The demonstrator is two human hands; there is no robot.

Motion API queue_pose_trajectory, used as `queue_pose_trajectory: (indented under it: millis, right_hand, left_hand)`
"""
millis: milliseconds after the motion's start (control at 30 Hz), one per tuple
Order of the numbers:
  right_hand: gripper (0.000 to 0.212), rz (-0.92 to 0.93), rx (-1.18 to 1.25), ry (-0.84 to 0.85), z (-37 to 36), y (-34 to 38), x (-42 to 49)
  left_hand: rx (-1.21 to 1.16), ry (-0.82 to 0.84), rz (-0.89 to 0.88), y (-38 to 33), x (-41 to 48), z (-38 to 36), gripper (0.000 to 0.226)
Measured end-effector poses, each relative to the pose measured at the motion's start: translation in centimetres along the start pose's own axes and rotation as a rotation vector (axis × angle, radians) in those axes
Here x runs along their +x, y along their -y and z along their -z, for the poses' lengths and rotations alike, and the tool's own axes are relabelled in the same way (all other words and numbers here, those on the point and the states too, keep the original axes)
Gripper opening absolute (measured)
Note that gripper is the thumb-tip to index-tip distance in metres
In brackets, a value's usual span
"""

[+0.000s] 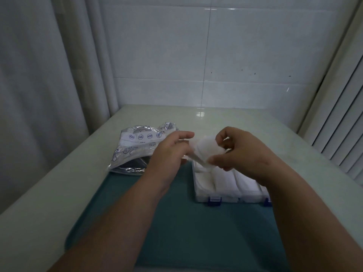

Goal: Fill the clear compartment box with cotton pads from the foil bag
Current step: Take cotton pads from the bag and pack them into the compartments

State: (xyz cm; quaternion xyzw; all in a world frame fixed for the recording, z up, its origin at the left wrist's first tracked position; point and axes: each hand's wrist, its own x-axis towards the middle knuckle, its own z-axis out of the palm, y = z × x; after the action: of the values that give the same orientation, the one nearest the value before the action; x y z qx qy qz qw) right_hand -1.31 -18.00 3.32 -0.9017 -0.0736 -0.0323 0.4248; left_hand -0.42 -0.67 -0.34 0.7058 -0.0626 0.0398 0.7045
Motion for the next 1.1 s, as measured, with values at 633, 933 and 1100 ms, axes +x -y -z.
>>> queue_pose_trajectory:
  millis: [633,933,1100]
  right_hand:
    - [0.017,-0.019,-0.141,0.142,-1.1,-0.6,0.4]
    - [0.031,0.016,-0.120,0.143,-1.5,-0.4,0.5]
    - [0.036,0.051,-0.103,0.126,-1.7,-0.5,0.5]
  left_hand:
    - [0.164,-0.165,-0.094,1.2,-0.5,-2.3,0.044]
    - [0.231,-0.216,-0.120,1.9,0.0,-2.8,0.020]
    - [0.217,-0.248,-0.068,2.1,0.3,-2.7,0.020]
